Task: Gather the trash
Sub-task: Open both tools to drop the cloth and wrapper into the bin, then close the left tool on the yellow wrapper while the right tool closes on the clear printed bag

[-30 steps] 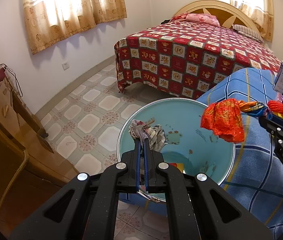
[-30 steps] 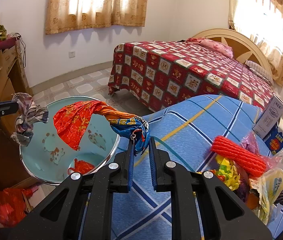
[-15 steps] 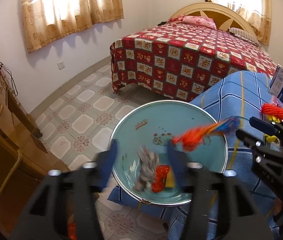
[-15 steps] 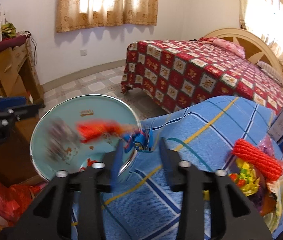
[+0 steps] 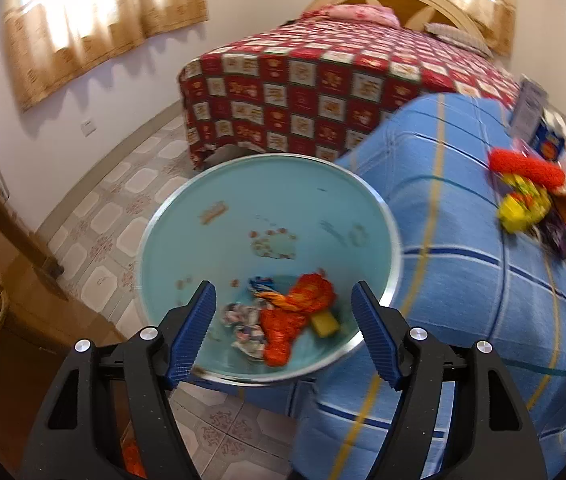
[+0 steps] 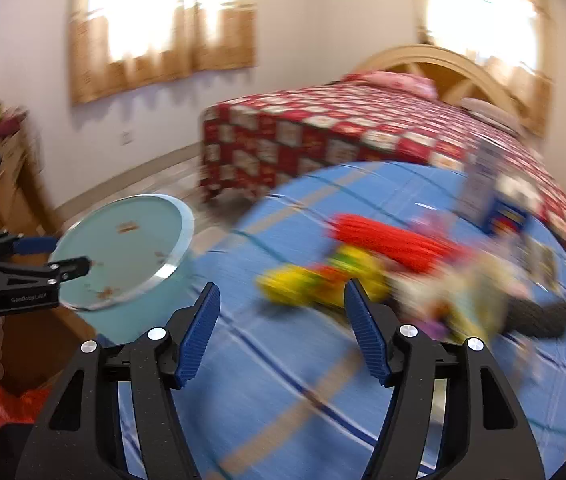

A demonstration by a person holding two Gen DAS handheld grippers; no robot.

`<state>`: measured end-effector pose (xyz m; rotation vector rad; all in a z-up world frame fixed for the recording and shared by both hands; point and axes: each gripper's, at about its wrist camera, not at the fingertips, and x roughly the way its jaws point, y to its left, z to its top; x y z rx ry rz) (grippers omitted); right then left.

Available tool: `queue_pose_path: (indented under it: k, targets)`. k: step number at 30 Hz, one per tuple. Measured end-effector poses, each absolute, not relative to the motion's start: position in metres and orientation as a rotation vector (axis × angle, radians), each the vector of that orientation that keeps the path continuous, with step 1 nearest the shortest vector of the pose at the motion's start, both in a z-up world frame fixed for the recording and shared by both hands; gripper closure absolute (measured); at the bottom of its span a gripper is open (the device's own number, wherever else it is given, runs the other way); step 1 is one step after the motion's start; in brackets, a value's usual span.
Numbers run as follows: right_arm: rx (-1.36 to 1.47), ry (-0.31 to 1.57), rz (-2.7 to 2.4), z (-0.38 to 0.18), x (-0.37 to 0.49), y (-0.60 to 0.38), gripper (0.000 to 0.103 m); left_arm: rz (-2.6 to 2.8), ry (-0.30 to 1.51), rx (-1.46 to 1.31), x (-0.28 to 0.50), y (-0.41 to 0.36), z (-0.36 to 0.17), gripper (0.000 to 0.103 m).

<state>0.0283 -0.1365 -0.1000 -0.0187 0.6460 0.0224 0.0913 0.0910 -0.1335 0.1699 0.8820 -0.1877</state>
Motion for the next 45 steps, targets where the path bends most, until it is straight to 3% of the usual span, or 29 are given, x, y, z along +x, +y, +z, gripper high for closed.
queue_pose_path:
  k: [7,15,27,28,29,30,36,45]
  targets:
    - [0.117,0.664,-0.200,-0.112,-0.018,-0.225,0.030,-0.261,0.873,0.210,0.082,0.036,-0.133,0.033]
    - [0.170,0.706,-0.198,-0.128,-0.020,-0.246,0.018,-0.348,0.818,0.196,0.084,-0.026,-0.119,0.028]
    - [0.186,0.765,-0.179,-0.138,0.000,-0.248,0.018,-0.428,0.834,0.239,0.099,-0.083,-0.135,0.030]
    - [0.190,0.771,-0.178,-0.139,0.001,-0.249,0.019,-0.436,0.839,0.239,0.101,-0.084,-0.137,0.037]
    - [0.195,0.775,-0.176,-0.140,0.001,-0.249,0.029,-0.446,0.846,0.240,0.101,-0.085,-0.139,0.060]
    - [0.207,0.794,-0.155,-0.144,0.003,-0.250,0.053,-0.468,0.870,0.236,0.103,-0.087,-0.142,0.074]
    - [0.207,0.778,-0.109,-0.139,-0.008,-0.244,0.069,-0.500,0.856,0.238,0.093,-0.087,-0.137,0.081]
    - [0.175,0.657,-0.143,-0.107,-0.032,-0.239,0.071,-0.484,0.779,0.246,0.067,-0.061,-0.105,0.082]
